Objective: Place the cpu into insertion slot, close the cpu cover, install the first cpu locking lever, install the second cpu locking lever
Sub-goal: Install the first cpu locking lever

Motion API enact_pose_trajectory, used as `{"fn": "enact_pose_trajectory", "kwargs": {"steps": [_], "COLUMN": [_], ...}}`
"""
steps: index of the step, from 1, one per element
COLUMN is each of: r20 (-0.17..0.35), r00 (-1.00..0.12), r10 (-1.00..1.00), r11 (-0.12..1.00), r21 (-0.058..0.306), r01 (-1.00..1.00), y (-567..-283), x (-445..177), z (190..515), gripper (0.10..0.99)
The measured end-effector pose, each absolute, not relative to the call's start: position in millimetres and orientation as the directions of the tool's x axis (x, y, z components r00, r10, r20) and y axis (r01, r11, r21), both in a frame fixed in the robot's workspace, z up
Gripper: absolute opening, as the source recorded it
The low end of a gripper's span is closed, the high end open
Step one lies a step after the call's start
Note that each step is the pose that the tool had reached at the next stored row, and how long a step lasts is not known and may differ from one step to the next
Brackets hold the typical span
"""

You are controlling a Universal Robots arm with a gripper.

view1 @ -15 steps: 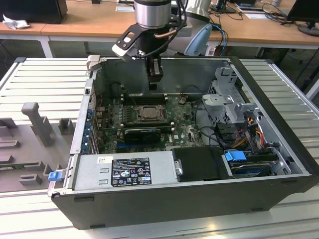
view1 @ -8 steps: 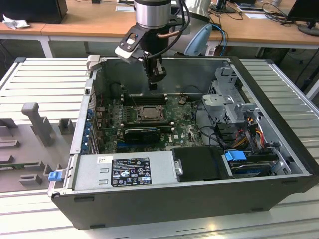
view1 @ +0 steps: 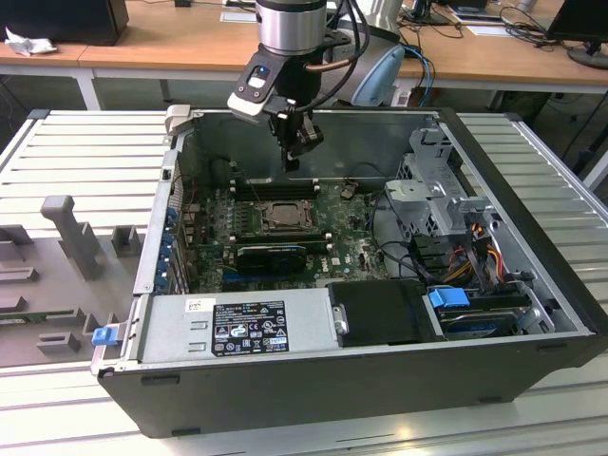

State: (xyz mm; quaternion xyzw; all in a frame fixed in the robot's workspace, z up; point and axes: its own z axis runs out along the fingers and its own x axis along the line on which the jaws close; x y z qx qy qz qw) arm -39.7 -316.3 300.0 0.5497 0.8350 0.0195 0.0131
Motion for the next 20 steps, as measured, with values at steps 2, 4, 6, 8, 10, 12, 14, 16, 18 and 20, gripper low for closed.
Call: {"fn": "enact_pose_trajectory", "kwargs": {"steps": [2, 4, 6, 8, 10, 12, 14, 16, 18, 20], "r20": [0.000, 0.000, 0.000, 0.000, 0.000, 0.000, 0.000, 0.000, 0.000, 0.000], "r00": [-0.409, -0.452, -0.488, -0.515, -0.538, -0.563, -0.584, -0.613, -0.631, -0.647], "r10": [0.913, 0.892, 0.873, 0.857, 0.843, 0.826, 0.812, 0.790, 0.775, 0.763], "r11": [0.408, 0.451, 0.487, 0.515, 0.537, 0.562, 0.583, 0.612, 0.631, 0.646], "r21": [0.047, 0.047, 0.047, 0.047, 0.047, 0.047, 0.047, 0.047, 0.047, 0.047], "r01": [0.912, 0.891, 0.872, 0.856, 0.842, 0.825, 0.811, 0.789, 0.775, 0.762], "y": [-316.3, -316.3, -316.3, -316.3, -316.3, -316.3, -316.3, -316.3, -316.3, -316.3], "x": [-39.7, -39.7, -39.7, -39.7, -39.7, -39.7, -39.7, -39.7, -39.7, -39.7], "z": [300.0, 299.8, 299.7, 299.7, 299.7, 299.7, 299.7, 299.7, 299.7, 299.7], "gripper": [0.106, 0.106, 0.106, 0.106, 0.106, 0.106, 0.106, 0.106, 0.106, 0.106]}}
